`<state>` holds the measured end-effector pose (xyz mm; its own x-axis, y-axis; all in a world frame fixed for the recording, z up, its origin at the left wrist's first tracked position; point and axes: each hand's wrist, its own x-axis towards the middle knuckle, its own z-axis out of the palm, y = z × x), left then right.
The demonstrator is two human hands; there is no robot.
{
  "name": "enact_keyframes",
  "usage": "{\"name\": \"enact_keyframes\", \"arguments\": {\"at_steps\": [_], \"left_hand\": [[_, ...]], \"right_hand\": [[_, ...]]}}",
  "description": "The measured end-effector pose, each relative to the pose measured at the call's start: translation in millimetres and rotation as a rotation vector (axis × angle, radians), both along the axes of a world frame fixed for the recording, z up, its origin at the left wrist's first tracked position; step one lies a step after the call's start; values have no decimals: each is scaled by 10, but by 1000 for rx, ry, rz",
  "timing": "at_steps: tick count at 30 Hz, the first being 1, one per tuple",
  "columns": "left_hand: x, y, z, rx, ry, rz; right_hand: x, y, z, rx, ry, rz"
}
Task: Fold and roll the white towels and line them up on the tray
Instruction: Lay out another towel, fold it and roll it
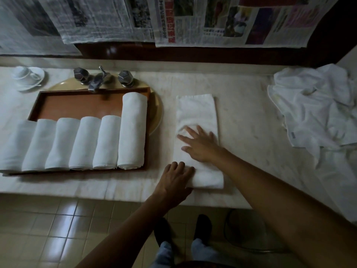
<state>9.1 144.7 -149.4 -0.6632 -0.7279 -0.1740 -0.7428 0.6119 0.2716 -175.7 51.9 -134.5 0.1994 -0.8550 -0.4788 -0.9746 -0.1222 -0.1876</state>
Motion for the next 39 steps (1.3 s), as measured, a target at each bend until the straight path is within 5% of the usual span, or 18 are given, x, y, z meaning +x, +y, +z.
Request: {"name": "enact_keyframes", "arguments": {"at_steps": [12, 16, 20, 27, 34, 39], "left_hand": [[76, -54, -83, 65, 94, -16], [69, -66, -46, 68, 100, -11], [74, -67, -56, 78, 108, -10], [61, -82, -85, 70, 96, 0], [59, -114, -45, 77, 87, -9], [45, -117, -9, 61, 54, -12]], "right_hand": [[-60, -1445, -110, -36, 13, -259], [-109, -1421, -33, -48, -53, -252], [-365, -1107, -184, -287, -27, -391], [-849, -1254, -163, -239, -53, -416], [-611, 228, 147, -391, -479, -349], [-427, 1377, 203, -225, -509, -352]]}}
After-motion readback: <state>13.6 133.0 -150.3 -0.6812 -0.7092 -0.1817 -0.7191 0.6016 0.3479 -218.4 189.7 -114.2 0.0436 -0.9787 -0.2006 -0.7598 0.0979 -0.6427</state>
